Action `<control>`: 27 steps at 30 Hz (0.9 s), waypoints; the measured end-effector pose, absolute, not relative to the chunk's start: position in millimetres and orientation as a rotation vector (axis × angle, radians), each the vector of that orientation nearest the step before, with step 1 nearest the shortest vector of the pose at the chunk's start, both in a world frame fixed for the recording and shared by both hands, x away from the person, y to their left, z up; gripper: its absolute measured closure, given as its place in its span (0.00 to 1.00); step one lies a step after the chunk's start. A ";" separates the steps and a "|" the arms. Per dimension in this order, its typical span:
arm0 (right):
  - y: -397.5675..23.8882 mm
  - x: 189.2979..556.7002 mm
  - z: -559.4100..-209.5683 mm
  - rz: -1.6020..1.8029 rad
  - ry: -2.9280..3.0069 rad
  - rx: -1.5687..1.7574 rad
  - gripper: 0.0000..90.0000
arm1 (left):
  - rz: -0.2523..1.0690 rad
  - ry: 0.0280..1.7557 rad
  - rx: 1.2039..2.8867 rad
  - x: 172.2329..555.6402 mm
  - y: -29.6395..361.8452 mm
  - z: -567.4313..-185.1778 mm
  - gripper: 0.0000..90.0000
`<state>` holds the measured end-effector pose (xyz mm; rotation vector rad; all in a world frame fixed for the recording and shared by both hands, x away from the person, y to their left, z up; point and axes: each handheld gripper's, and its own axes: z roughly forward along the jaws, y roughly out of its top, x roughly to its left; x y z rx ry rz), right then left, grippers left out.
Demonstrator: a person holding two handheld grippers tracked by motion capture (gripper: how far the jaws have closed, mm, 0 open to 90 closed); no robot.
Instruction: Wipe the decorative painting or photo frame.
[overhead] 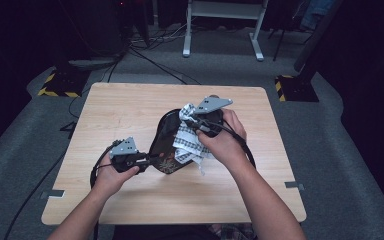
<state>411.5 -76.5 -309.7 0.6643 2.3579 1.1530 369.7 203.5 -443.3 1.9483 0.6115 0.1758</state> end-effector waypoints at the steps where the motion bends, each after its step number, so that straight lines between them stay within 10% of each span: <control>1: -77.9 412.7 -310.1 1.152 2.356 0.667 0.90 | 0.174 0.613 1.949 369.6 203.5 -443.2 0.87; 27: -42.3 394.9 -315.9 1.151 2.458 0.534 0.90 | 0.169 0.618 1.955 370.1 203.2 -443.0 0.87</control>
